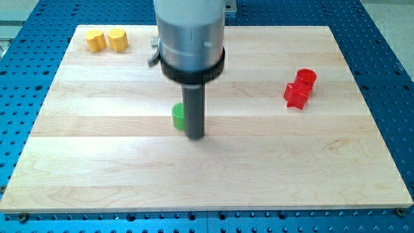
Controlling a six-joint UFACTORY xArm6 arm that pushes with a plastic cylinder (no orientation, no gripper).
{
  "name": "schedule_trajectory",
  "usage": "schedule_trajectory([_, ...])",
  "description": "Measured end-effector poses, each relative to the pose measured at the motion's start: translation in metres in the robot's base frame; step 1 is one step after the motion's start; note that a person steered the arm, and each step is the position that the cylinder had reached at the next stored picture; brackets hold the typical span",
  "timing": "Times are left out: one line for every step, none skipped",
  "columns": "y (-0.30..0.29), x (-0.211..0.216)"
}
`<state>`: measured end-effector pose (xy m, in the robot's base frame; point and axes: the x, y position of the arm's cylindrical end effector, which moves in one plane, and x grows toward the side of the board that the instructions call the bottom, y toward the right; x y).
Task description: Push the green circle closely to the blue cube
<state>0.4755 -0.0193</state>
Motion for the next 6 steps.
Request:
schedule_trajectory([-0.006,-0.071])
schedule_trajectory([0.003,-0.020])
schedule_trajectory([-0.016,0.016])
schedule_trajectory([-0.048,-0.017])
schedule_trajectory([-0.026,-0.078])
schedule_trajectory([-0.017,-0.159])
